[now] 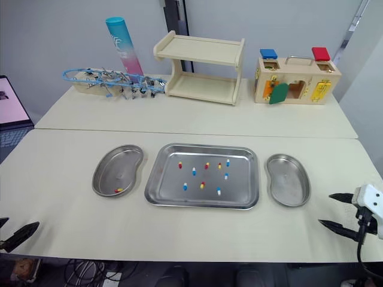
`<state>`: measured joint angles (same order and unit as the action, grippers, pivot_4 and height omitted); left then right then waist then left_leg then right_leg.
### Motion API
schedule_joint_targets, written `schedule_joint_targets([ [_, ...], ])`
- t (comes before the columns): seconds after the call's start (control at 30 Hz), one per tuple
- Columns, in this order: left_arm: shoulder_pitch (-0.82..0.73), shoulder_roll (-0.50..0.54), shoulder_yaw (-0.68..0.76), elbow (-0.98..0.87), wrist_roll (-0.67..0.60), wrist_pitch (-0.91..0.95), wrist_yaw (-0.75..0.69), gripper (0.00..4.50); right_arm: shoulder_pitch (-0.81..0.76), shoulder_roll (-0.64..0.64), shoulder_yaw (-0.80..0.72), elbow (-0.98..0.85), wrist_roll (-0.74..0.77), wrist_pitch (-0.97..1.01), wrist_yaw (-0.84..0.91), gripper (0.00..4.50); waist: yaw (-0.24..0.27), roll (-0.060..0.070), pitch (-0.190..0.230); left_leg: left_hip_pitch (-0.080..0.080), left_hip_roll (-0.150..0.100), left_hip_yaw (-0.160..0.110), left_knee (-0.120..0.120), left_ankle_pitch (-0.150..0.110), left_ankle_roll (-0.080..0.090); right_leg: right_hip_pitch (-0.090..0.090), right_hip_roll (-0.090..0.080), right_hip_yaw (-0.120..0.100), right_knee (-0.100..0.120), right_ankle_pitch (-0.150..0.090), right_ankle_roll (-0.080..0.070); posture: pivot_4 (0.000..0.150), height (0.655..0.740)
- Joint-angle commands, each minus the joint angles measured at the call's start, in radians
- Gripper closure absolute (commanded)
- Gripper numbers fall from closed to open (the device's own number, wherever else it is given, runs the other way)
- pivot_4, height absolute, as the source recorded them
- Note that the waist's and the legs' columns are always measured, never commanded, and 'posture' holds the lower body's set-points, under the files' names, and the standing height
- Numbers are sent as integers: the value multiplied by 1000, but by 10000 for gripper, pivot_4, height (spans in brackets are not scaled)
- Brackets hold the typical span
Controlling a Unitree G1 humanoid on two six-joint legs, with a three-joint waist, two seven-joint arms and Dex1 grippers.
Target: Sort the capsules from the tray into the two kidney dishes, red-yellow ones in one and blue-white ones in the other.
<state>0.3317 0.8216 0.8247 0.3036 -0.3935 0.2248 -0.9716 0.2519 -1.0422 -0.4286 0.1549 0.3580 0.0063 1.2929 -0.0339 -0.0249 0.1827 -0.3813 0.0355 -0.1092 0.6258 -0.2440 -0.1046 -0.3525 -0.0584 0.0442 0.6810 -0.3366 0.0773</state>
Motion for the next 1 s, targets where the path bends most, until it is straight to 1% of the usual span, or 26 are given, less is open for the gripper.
schedule_joint_targets([
  [0.03,8,8,-2,-37,-13,-15,1,87,-11,-31,-39,113,-33,-106,33,0,-1,0,0,0,0,0,0,0,0,0,0,0,0,0,0,1500,7400],
  [0.3,25,3,-27,-76,-8,-14,9,87,-77,-46,-22,259,-48,-220,83,0,-10,0,0,1,0,1,-1,0,0,0,0,0,0,0,0,1500,7400],
  [0.4,38,2,-15,-88,-11,-4,20,87,-72,-48,-28,236,-34,-245,115,0,-12,1,0,1,0,1,0,0,0,0,0,1,0,0,0,1500,7400],
  [0.5,52,0,-11,-90,-11,-6,26,87,-45,-12,-31,87,11,-211,106,0,-15,1,0,1,0,1,-1,0,0,0,0,1,0,0,0,1500,7400],
  [0.67,74,-15,-34,-145,0,-36,36,87,-4,52,9,-210,113,-63,63,0,-15,1,0,1,1,1,-1,0,0,1,1,1,0,0,0,1500,7400],
  [0.73,79,-13,-39,-171,1,-40,30,87,-4,100,90,-356,99,-51,14,0,-13,1,0,1,1,0,-1,0,0,1,1,0,0,0,0,1500,7400],
  [0.8,78,-14,-38,-182,5,-51,38,87,-44,168,212,-459,40,-51,-57,0,-14,-1,-1,1,2,0,-1,0,0,1,2,0,0,0,0,1500,7400],
  [0.83,80,-6,-39,-179,26,-68,51,87,-75,203,270,-504,30,-12,-98,0,-14,-1,-1,1,3,0,-1,0,0,1,3,0,0,0,0,1500,7400],
  [0.93,94,5,-40,-204,19,-47,36,87,-149,311,407,-570,-17,56,-205,0,-16,0,-1,1,4,0,-1,0,-1,0,3,0,0,0,-1,1500,7400],
  [1.0,100,2,-32,-234,4,-28,35,87,-174,365,463,-583,-45,82,-262,0,-14,-1,-1,0,4,0,-1,0,-1,0,3,0,0,0,-1,1500,7400],
])
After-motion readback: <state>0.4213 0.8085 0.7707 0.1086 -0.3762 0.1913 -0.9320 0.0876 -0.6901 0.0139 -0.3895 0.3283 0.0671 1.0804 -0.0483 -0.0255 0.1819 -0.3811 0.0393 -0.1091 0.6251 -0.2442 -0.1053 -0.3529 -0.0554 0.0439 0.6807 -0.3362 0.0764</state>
